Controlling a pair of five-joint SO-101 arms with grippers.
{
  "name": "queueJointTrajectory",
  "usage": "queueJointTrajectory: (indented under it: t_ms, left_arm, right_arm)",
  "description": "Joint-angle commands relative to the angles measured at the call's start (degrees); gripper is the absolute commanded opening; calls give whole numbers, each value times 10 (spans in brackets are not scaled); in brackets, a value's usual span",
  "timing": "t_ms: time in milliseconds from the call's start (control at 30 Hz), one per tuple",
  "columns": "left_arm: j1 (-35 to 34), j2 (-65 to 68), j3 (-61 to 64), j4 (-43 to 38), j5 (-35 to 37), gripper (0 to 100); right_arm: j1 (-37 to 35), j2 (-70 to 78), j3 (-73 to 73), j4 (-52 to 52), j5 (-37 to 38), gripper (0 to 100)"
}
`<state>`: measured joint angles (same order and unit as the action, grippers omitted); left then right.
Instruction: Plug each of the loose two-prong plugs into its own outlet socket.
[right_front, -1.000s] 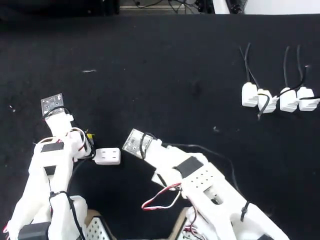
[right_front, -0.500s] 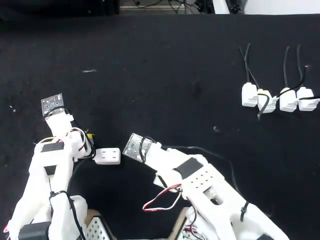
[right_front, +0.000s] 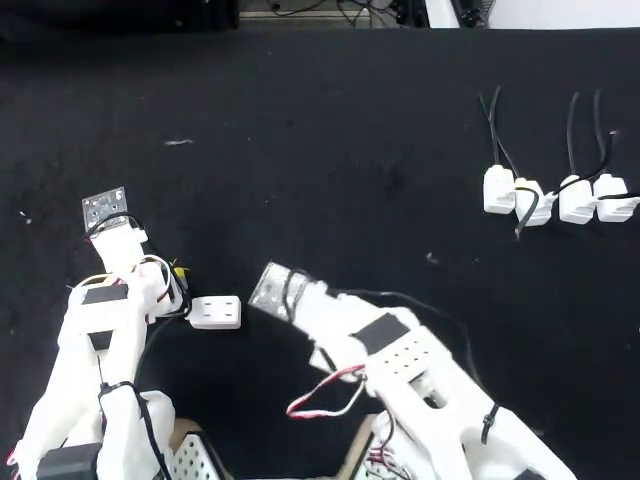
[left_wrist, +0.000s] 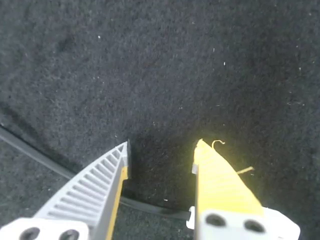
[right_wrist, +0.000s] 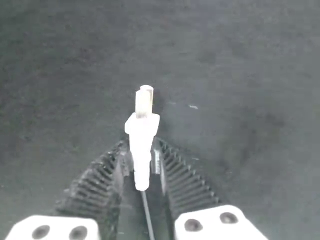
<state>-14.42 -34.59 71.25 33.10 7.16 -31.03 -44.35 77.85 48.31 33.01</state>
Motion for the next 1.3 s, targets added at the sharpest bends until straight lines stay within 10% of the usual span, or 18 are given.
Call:
queueJointTrajectory:
  t_ms: [0, 200, 867, 1267]
  left_arm:
    - [5, -5, -2, -8, -4, 216]
    - [1, -11, -2, -7, -4, 216]
    - [-73, -24, -87, 127, 2, 216]
    - [-67, -346, 14, 176, 2, 216]
  right_arm:
    - [79, -40, -94, 58, -1, 11]
    - [82, -86, -248, 186, -2, 11]
    - [-160, 100, -251, -77, -150, 11]
    - [-158, 51, -151, -203, -232, 11]
